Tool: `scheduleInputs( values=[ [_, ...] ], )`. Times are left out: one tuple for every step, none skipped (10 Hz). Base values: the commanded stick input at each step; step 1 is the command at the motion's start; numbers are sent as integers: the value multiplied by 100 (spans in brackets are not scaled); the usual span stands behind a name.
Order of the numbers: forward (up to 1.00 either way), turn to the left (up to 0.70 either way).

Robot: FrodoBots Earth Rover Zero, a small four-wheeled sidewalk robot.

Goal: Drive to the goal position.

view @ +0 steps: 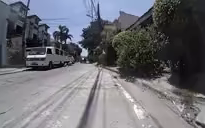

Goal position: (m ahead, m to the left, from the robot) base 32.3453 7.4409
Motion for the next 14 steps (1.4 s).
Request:
scheduleInputs(
  values=[
    [70,0],
    [70,0],
    [70,0],
    [70,0],
    [70,0],
    [70,0],
    [70,0],
    [70,0],
    [70,0],
    [70,0],
    [70,0],
    [70,0],
    [85,0],
    [85,0]
  ],
)
